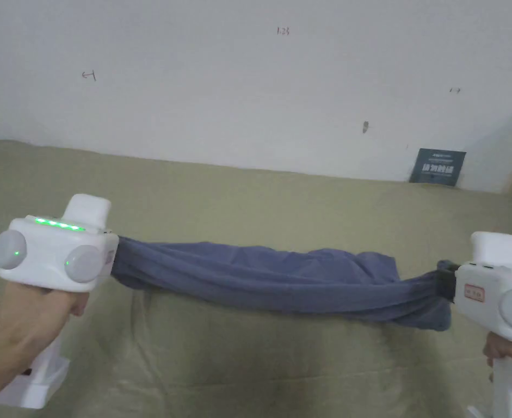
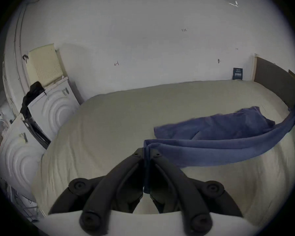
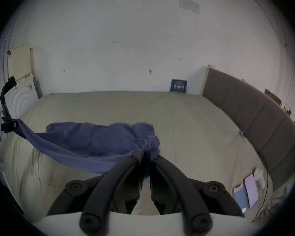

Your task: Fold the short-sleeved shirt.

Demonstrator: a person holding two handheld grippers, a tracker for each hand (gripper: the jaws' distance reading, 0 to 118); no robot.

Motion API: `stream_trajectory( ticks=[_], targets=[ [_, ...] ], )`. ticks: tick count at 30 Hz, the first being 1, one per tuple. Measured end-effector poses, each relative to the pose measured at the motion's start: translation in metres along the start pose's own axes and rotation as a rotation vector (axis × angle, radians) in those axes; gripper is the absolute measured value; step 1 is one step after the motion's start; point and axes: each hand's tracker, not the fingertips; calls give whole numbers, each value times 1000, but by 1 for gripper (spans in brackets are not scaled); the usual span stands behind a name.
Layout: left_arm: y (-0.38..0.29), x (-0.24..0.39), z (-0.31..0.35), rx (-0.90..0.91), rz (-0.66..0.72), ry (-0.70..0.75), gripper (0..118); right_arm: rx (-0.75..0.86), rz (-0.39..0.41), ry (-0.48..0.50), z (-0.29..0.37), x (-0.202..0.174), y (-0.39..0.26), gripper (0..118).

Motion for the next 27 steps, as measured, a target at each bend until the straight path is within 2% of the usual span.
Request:
stream_trajectory(
  ticks=[1,6,10,17,22,27],
  targets=[
    [-11,-1,11,1,-5,1,5,-12,-22,11,8,5,-14,10],
    [-71,-5,67,-37,-1,-51,5,-68,21,18,66,17,-77,10],
    [-120,-11,108,-77,26,-79,5,-91,-49,21,112,31,-124,10],
    [-192,-25,159,-151,60,-127,5,-147,-45,59,172,42,-194,10],
    [-215,-31,164,-182,52,-133,5,-206,-40,62,179,46,-222,10],
    [-226,-29,155,-216,64,-152,5,-253,-77,65,165,49,-231,11]
  ],
)
